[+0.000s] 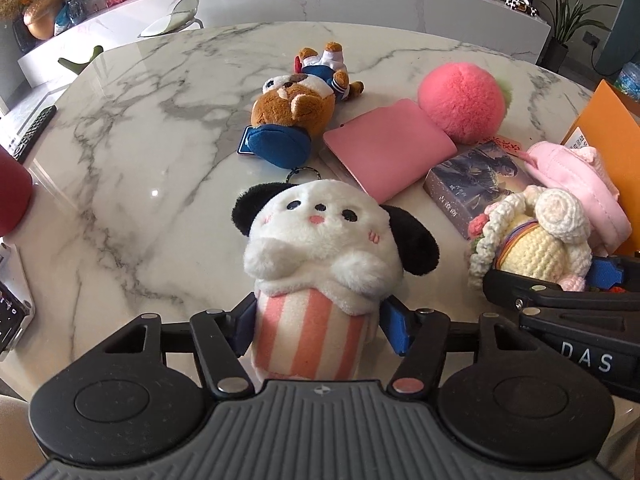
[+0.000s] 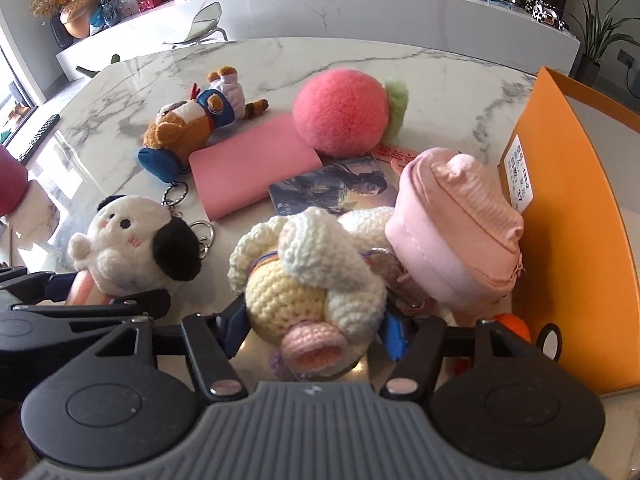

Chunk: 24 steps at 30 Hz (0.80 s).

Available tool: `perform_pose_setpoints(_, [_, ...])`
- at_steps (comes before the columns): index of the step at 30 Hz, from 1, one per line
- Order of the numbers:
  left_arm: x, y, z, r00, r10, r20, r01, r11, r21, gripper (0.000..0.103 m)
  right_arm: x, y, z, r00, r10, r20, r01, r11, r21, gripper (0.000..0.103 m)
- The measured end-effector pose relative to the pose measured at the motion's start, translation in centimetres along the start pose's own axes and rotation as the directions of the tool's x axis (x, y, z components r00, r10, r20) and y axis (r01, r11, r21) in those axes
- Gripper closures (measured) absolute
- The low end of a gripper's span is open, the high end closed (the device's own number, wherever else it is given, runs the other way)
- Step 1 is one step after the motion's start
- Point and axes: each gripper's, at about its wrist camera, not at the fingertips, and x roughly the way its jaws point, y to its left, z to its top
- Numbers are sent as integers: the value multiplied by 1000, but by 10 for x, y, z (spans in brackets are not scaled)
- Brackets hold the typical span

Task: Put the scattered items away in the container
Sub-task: 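Grasp the striped-cup dog plush with left tool while right tool grasps crocheted bunny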

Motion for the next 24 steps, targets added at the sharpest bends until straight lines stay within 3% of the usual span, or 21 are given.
perform_pose_setpoints(11, [-45, 1, -5, 995, 16, 95, -16, 1000, -7, 31, -46, 7, -3, 994, 61, 94, -60, 998, -12, 38])
perform_pose_setpoints(24, [-101, -9, -14, 975, 13, 220, -16, 1000, 11, 32, -105, 3, -14, 964, 117, 237, -125, 992, 20, 39])
